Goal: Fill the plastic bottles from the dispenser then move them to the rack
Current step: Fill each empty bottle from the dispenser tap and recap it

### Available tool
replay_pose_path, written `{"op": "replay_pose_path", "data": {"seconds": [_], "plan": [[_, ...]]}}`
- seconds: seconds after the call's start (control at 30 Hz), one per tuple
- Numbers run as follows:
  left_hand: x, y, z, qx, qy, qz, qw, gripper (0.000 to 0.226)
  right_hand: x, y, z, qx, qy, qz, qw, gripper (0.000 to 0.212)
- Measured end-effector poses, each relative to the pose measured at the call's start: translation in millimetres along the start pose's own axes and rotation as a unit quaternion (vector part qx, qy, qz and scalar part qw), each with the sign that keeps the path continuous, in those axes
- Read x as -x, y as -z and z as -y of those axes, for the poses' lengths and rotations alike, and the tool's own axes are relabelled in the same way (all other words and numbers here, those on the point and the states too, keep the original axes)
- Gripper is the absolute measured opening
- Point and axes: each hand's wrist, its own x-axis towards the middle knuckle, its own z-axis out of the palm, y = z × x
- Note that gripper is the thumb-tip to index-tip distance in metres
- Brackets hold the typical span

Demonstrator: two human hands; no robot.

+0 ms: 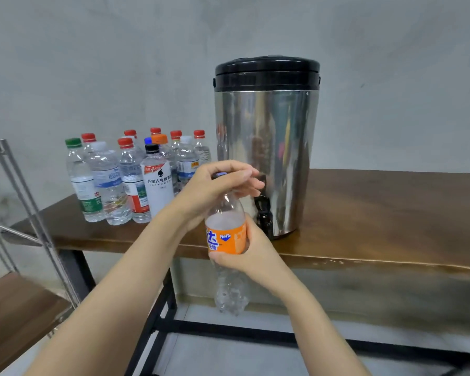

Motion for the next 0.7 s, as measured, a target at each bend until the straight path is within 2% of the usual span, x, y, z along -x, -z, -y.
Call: {"op": "replay_pose_path", "data": {"seconds": [0.13,0.2,0.27,0.33,0.37,0.47,0.57,0.63,0.7], "plan": [[6.7,-1.2,10.9,-0.061,-0.027,-0.158,0.985,0.017,-8.4,-27.6,-11.9,0.049,-0.006,-0.078,0.996,0.066],[11.7,2.1,17.8,-0.080,-0.035,-0.200,0.976,0.014,-11.8,-36.9,-16.7,0.061,-0.014,-0.091,0.994,0.069],[17.5,8.9,24.1,-0.090,-0.023,-0.188,0.978,0.023,-15.0,-41.4,-20.4,0.054,-0.017,-0.100,0.993,0.068],[22.9,17.1,29.7,-0.051,-0.002,-0.167,0.985,0.040,-17.1,-43.8,-23.4,0.046,-0.018,-0.106,0.993,0.068],[26.1,21.6,31.9,-0.018,0.008,-0.164,0.986,0.041,-18.1,-45.8,-24.4,0.048,-0.020,-0.104,0.993,0.068],[34.5,33.0,36.4,0.025,0.018,-0.185,0.982,0.028,-19.7,-52.5,-26.7,0.053,-0.023,-0.091,0.994,0.075],[38.2,41.5,41.9,0.015,0.019,-0.252,0.968,0.021,-21.1,-61.7,-28.3,0.050,-0.026,-0.078,0.995,0.083],[38.5,45.8,45.2,0.005,0.017,-0.272,0.962,0.021,-21.7,-67.5,-30.3,0.050,-0.034,-0.074,0.995,0.078],[39.7,52.6,48.1,-0.013,0.023,-0.241,0.970,0.026,-23.3,-70.4,-31.8,0.051,-0.049,-0.080,0.994,0.070]]}}
